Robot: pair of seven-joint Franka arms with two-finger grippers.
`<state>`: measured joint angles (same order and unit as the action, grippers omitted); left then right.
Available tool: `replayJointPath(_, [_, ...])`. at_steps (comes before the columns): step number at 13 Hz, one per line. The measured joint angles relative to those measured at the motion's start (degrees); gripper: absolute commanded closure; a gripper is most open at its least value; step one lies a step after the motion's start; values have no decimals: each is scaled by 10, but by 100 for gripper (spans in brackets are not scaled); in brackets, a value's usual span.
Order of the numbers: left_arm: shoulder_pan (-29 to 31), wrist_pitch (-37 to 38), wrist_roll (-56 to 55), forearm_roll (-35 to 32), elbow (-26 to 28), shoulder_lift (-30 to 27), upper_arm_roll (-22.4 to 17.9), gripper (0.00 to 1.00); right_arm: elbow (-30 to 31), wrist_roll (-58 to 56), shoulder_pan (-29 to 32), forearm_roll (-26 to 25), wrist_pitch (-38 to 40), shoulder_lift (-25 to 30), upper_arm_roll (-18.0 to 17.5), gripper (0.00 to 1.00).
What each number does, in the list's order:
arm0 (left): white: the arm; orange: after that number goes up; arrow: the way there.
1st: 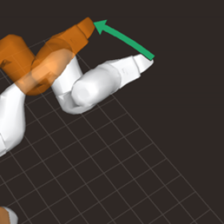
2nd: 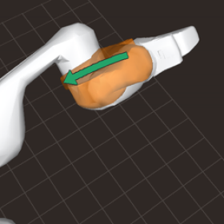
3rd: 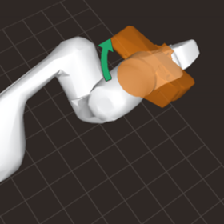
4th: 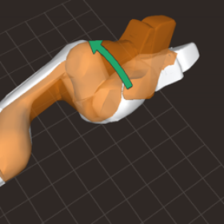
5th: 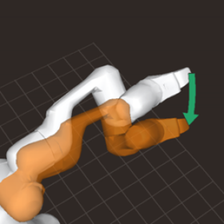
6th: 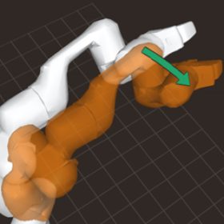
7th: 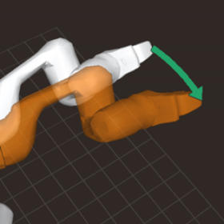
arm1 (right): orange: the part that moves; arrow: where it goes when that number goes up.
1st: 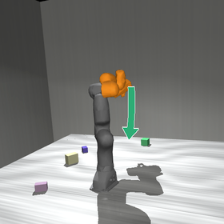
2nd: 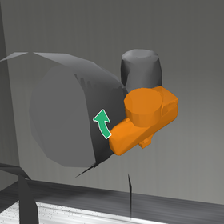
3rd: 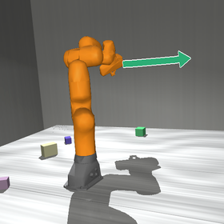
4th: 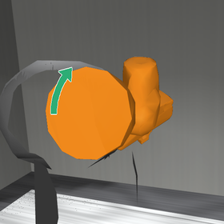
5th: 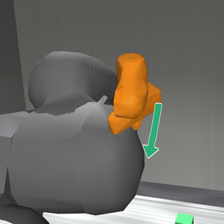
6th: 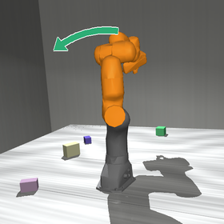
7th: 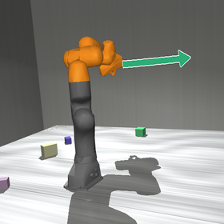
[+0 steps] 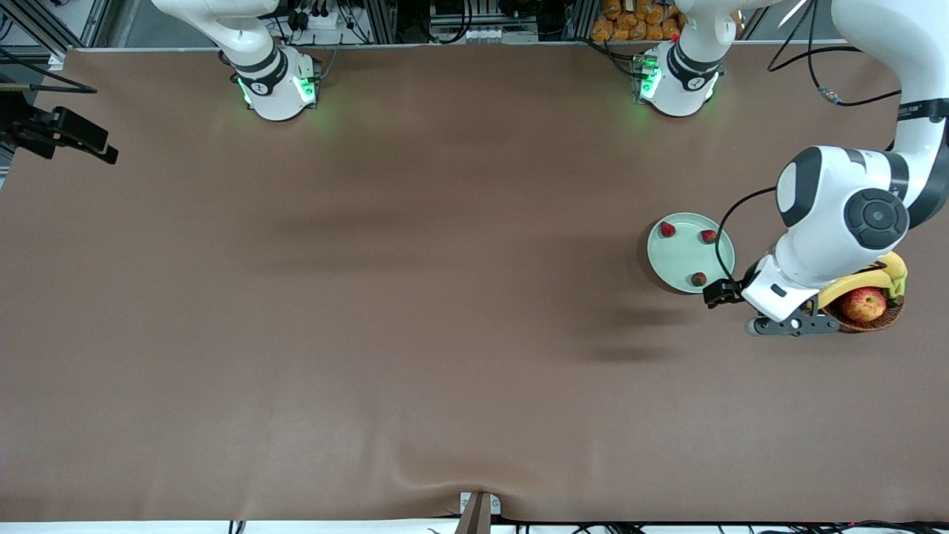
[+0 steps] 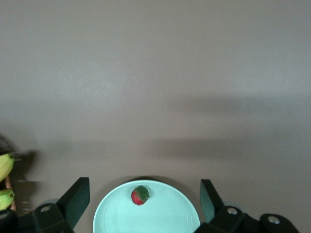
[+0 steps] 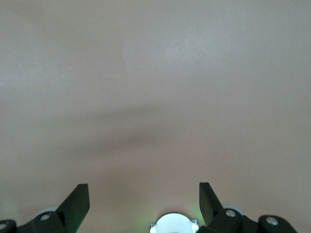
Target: Collect all strawberries into plate
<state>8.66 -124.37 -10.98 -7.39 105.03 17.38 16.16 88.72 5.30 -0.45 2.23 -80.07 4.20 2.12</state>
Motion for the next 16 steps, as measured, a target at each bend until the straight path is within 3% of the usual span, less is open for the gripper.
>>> replayJointPath(3, [-8, 12, 0, 0, -21, -18, -6, 0, 0, -5, -1, -8, -7, 0, -2, 0])
replayJointPath(10, [-83, 143, 15, 0, -93, -73, -82, 0, -5, -16, -2, -13, -7, 0, -1, 0])
replayJointPath(14, [-87, 204, 43, 9, -96, -128, -88, 0, -5, -16, -2, -13, -7, 0, -1, 0])
replayJointPath(16, [-88, 225, 47, 26, -71, -174, -88, 0, -5, -16, -2, -13, -6, -1, 0, 0])
